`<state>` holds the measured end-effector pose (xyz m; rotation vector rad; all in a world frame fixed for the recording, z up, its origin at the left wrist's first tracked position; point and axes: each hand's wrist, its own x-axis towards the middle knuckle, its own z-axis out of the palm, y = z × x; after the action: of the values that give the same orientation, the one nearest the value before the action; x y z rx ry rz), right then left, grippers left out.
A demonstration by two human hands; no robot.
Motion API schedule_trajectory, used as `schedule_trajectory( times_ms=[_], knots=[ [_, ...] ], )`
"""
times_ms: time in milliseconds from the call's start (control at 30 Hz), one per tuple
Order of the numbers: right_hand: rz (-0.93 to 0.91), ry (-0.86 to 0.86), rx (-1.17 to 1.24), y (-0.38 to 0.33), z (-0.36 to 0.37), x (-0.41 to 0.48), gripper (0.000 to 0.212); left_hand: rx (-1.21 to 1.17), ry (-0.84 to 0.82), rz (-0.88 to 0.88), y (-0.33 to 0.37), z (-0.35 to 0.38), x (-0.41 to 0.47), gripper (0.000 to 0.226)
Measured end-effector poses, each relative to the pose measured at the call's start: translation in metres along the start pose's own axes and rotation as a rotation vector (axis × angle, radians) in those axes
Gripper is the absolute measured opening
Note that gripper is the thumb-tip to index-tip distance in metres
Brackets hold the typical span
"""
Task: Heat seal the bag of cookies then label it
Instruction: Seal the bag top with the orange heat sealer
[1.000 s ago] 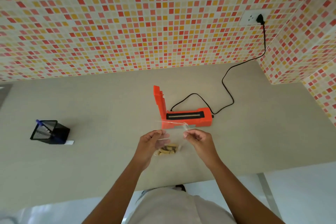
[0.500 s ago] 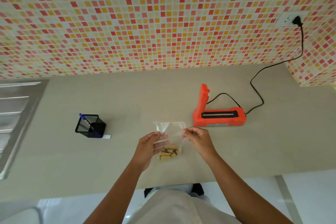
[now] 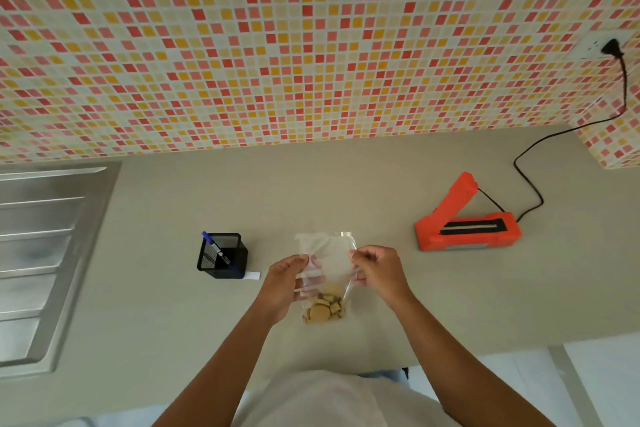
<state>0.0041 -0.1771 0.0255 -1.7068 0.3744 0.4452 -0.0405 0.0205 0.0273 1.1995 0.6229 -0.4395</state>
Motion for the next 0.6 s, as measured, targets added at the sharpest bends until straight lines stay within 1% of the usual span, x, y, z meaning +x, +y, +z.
schedule_trajectory(
  times_ms=[267,333,467,600],
  knots=[
    [0.071,0.043,-0.124,0.005,0.020,0.032,0.012,0.000,0.050,-0.076,-0.003,-0.016,0.042,0.021],
    [0.084,0.056,-0.165,0.006,0.025,0.042,0.014,0.041,0.089,-0.073,-0.006,-0.018,0.053,0.019],
    [0.072,0.081,-0.315,0.016,0.032,0.065,0.018,0.239,0.196,-0.025,-0.007,-0.028,0.077,0.018],
    [0.010,0.088,-0.499,0.021,0.037,0.080,0.010,0.507,0.253,0.015,-0.010,-0.035,0.093,0.024]
  ],
)
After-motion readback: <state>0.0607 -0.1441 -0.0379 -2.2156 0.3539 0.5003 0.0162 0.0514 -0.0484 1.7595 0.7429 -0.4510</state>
